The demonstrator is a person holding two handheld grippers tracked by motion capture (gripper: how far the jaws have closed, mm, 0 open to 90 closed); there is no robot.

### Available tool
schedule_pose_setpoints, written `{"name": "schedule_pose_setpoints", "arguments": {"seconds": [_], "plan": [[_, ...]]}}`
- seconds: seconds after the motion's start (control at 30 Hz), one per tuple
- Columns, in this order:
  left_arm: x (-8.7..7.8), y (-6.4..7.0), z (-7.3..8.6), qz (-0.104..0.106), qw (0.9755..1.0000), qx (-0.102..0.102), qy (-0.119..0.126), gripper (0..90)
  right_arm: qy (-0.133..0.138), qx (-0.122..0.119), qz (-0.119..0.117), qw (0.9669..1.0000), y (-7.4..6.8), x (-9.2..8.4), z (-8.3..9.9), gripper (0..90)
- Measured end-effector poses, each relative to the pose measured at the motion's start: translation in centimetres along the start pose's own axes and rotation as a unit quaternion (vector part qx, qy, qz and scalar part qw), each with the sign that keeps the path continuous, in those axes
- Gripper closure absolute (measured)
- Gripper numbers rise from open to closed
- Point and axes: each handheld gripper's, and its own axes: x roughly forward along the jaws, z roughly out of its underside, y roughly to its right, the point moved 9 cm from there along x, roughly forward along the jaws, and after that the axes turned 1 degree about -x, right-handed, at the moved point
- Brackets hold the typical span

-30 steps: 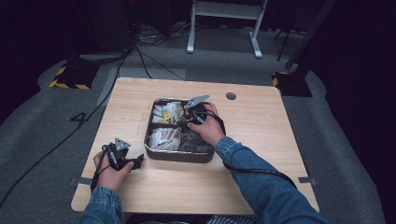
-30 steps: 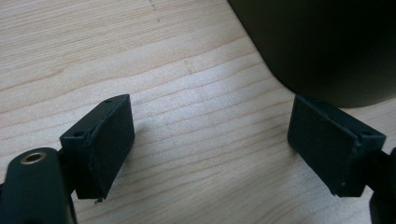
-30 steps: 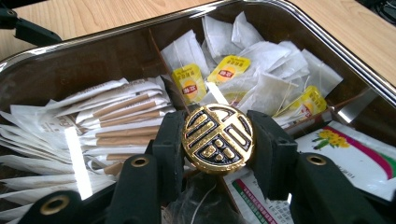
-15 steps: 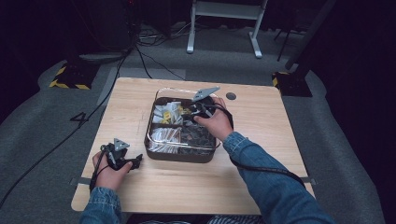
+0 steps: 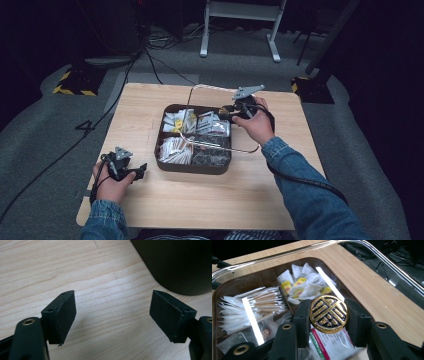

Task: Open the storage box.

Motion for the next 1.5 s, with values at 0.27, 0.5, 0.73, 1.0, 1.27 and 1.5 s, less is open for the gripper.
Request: {"name": "schedule_pose_setpoints", "arguments": {"seconds": [0.27, 0.5, 0.73, 1.0, 1.27, 1.5], "plan": [[-0.2, 0.2, -0.3, 0.002, 1.0000, 0.005, 0.002, 22.3, 0.005, 0.005, 0.014, 0.9999, 1.9, -2.3, 0.6, 58.9], [-0.4, 0.3, -0.6, 0.003, 1.0000, 0.005, 0.006, 23.3, -0.001, 0.005, 0.023, 0.9997, 3.1, -4.0, 1.7, 58.9], [-0.5, 0.4, -0.6, 0.004, 0.9999, 0.002, 0.010, 23.8, -0.004, 0.013, 0.030, 0.9995, 4.7, -5.8, 3.5, 58.9], [-0.8, 0.4, -0.5, 0.004, 0.9999, -0.002, 0.014, 24.8, -0.009, 0.024, 0.042, 0.9988, 6.3, -7.5, 5.5, 58.9], [-0.7, 0.4, -0.5, 0.003, 0.9999, -0.001, 0.013, 24.8, -0.010, 0.039, 0.053, 0.9978, 7.6, -8.5, 7.2, 58.9], [-0.6, 0.5, -0.5, 0.003, 0.9999, 0.002, 0.015, 24.7, -0.016, 0.059, 0.065, 0.9960, 9.0, -9.0, 9.6, 58.9]]}}
